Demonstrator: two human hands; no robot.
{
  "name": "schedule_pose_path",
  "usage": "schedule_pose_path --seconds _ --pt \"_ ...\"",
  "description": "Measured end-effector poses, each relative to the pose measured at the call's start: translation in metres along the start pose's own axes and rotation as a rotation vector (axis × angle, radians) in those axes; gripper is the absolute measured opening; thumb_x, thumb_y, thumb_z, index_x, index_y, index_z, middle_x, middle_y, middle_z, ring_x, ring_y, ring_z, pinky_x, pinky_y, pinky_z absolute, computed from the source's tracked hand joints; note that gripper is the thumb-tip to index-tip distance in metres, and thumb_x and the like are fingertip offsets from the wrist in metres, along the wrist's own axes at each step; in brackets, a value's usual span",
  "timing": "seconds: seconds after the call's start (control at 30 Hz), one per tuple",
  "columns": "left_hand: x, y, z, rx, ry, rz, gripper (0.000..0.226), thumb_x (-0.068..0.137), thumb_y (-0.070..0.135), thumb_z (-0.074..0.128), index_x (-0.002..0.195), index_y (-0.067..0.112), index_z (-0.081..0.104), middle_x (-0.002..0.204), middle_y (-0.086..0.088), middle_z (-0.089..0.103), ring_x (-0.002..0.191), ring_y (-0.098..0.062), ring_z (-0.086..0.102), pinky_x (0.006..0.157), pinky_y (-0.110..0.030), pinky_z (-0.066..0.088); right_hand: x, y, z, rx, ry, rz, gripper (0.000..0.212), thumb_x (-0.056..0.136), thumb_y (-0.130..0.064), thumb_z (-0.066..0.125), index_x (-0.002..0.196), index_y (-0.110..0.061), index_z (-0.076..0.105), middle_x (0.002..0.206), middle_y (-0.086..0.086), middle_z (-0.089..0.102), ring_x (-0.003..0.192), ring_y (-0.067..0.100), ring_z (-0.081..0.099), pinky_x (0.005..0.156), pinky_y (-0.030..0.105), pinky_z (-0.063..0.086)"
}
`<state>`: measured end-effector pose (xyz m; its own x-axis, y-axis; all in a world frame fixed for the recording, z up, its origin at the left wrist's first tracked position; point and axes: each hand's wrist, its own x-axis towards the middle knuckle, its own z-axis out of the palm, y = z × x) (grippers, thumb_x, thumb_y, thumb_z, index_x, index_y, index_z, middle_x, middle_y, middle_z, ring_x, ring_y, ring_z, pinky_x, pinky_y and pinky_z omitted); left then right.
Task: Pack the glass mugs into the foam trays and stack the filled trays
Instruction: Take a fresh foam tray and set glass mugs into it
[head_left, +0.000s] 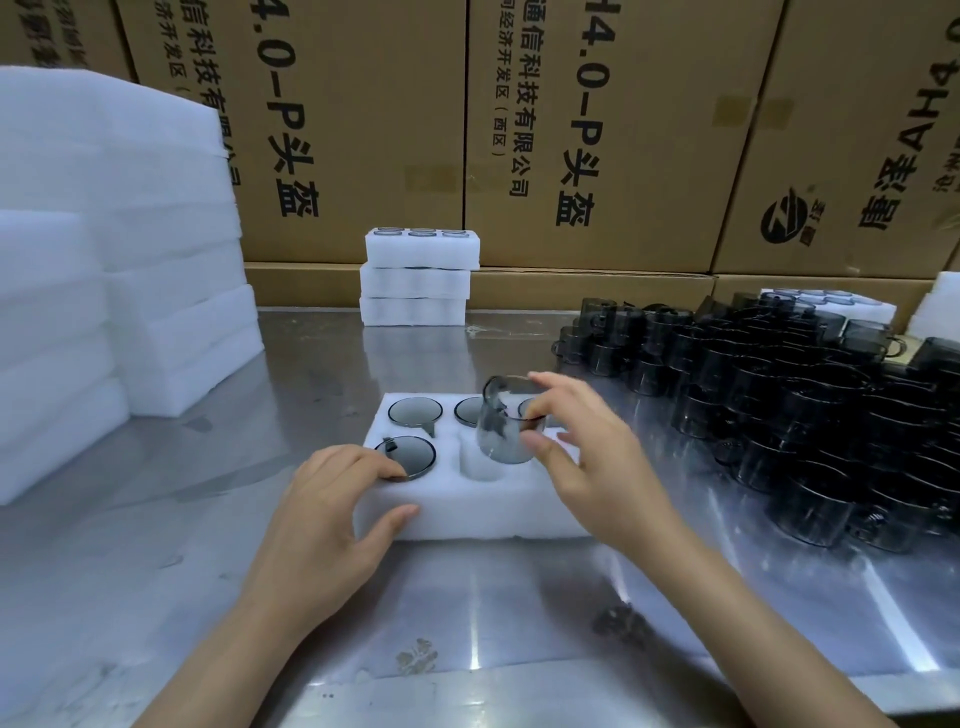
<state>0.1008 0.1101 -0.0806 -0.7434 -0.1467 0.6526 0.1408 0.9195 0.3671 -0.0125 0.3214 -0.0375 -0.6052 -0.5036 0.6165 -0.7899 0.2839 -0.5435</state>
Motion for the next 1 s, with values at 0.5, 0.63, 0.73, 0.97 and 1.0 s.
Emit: schedule_pose_path --seconds 0.5,0.63,0.73,0.97,1.0 --pt "0.002 0.011 -0.002 -0.010 0.015 0.033 0.037 0.078 0.042 0.053 0.108 0.023 0.061 0.105 0.017 0.058 0.103 -0.008 0.053 0.091 -0.031 0.041 -0.002 -0.002 0.024 -0.111 -0.143 0.051 0.019 0.087 -0.042 0.060 0.088 -0.034 0.043 0.136 -0.025 0.046 0.119 -0.001 0.046 0.086 0.032 0.045" --pt "0.001 0.021 0.002 0.030 -0.032 0.104 0.054 0.078 0.039 0.052 0.129 0.023 0.051 0.126 0.014 0.053 0.119 -0.009 0.048 0.105 -0.046 0.037 -0.002 -0.001 0.027 -0.150 -0.089 0.056 0.020 0.085 -0.044 0.063 0.088 -0.034 0.047 0.129 -0.027 0.051 0.119 -0.008 0.043 0.071 0.024 0.036" --pt "0.001 0.024 0.006 0.076 -0.082 0.164 0.064 0.079 0.040 0.050 0.141 0.024 0.041 0.142 0.017 0.041 0.133 -0.004 0.036 0.114 -0.040 0.024 -0.002 0.000 0.027 -0.160 -0.097 0.059 0.021 0.084 -0.048 0.062 0.095 -0.033 0.050 0.130 -0.035 0.044 0.111 -0.005 0.047 0.071 0.023 0.033" --pt "0.003 0.024 0.011 0.181 -0.175 0.231 0.076 0.079 0.044 0.050 0.148 0.023 0.028 0.154 0.014 0.025 0.144 -0.007 0.019 0.115 -0.034 0.012 -0.005 -0.001 0.027 -0.315 -0.235 -0.033 0.065 0.092 -0.054 0.044 0.149 -0.037 0.018 0.153 -0.028 0.015 0.136 -0.011 0.015 0.094 0.010 0.023" --pt "0.003 0.023 0.012 0.187 -0.171 0.231 0.075 0.078 0.044 0.050 0.147 0.022 0.031 0.153 0.014 0.028 0.143 -0.008 0.020 0.115 -0.035 0.013 -0.006 -0.001 0.027 -0.354 -0.257 -0.044 0.066 0.092 -0.055 0.042 0.150 -0.035 0.016 0.155 -0.025 0.014 0.139 -0.008 0.012 0.099 0.011 0.020"
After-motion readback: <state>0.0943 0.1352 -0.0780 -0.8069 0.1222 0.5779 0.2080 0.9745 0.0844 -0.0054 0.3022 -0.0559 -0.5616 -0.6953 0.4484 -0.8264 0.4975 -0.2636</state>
